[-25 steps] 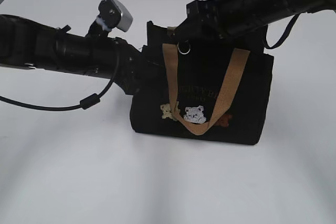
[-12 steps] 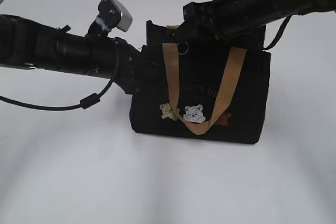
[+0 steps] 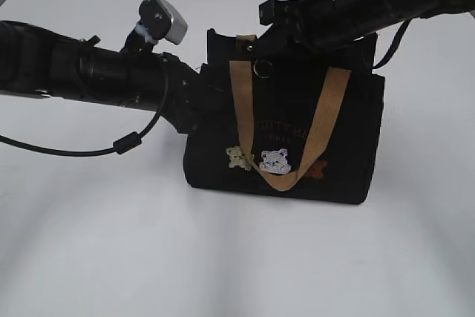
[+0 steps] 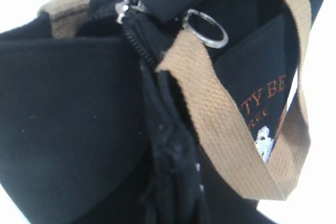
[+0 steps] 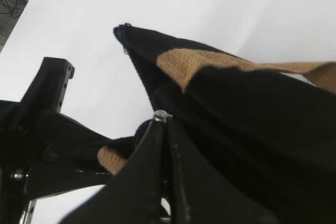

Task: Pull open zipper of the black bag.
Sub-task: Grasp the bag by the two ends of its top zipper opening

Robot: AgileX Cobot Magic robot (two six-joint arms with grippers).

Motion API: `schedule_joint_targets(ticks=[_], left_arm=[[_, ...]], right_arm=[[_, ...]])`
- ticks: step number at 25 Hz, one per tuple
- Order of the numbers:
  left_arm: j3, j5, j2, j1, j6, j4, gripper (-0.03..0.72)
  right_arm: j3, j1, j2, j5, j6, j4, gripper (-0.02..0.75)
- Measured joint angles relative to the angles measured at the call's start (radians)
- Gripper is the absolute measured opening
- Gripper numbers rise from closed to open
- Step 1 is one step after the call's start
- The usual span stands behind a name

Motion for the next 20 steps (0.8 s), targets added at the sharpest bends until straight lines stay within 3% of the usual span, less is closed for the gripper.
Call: schedule_joint_targets(ticks=[4,10,14,16,18,20], left_arm=[[0.000,0.005,0.000,-0.001,0.000,0.002,0.067],[0.000,0.007,0.000,-0.002,0.001,0.002,0.067],[0.000,-0.003,0.000,-0.002,-0.060,0.002,0.069],[-0.001,-0.015,-0.001,-0.002,-0.174,0.042,0.140],[-0.002,-0.032,-0.012,-0.002,-0.361,0.164,0.275],[-0.002,-0.029,-0.042,-0.002,-0.637,0.326,0.383]], right_arm=[[0.000,-0.061,-0.036,0.106,0.042,-0.046,-0.001],[0.000,-0.274,-0.155,0.304,0.221,-0.359,-0.001],[0.000,-0.316,-0.190,0.357,0.259,-0.430,0.007],[0.000,-0.283,-0.192,0.376,0.248,-0.436,0.091],[0.000,-0.249,-0.195,0.413,0.244,-0.436,0.230],[0.000,-0.219,-0.203,0.460,0.248,-0.437,0.341]])
